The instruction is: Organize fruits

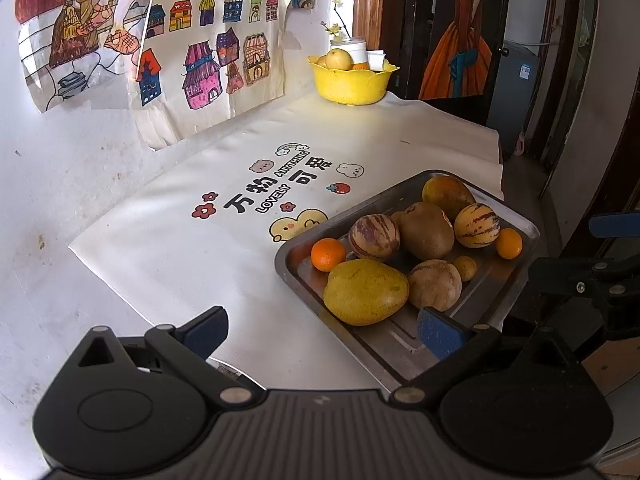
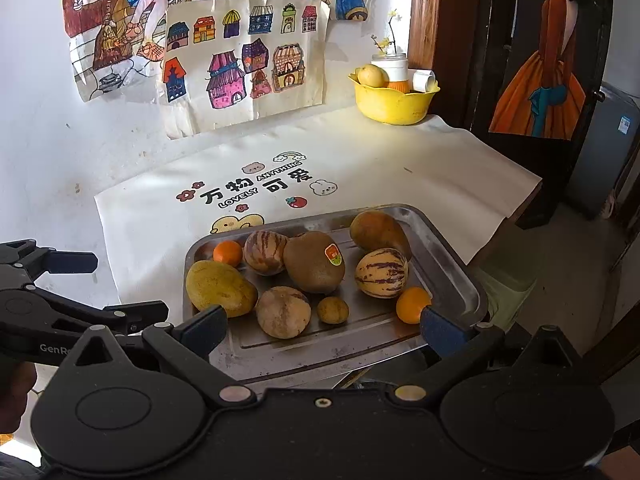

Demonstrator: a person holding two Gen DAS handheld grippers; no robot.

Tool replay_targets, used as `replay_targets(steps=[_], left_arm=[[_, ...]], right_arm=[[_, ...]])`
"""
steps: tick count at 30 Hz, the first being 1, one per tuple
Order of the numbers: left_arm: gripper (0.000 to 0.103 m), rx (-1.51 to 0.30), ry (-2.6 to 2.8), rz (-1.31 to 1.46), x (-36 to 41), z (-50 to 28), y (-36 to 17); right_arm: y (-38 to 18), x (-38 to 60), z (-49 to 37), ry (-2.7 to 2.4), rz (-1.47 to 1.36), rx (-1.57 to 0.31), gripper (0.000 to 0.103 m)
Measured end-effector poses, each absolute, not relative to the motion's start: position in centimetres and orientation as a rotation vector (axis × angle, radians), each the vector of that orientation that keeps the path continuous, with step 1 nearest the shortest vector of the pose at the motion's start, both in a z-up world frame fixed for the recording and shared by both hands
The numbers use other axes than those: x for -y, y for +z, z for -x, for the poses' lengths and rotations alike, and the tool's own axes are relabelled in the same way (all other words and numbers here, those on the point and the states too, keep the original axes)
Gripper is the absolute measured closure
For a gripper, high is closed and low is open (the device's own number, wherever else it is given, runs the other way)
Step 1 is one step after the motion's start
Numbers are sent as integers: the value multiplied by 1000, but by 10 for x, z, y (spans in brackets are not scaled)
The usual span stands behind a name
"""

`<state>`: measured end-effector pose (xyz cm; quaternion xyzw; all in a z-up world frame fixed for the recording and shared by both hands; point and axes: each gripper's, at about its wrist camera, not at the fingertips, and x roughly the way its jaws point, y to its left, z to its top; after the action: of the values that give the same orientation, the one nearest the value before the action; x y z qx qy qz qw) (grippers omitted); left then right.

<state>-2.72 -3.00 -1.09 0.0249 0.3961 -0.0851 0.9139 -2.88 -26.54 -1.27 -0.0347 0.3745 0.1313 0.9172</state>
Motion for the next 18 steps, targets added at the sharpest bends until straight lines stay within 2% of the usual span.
replay_targets(steps=[18], left_arm=[[1,-819,-192,-19,27,24,-12]], right_arm=[[-11,267,28,263,76,-769,1]])
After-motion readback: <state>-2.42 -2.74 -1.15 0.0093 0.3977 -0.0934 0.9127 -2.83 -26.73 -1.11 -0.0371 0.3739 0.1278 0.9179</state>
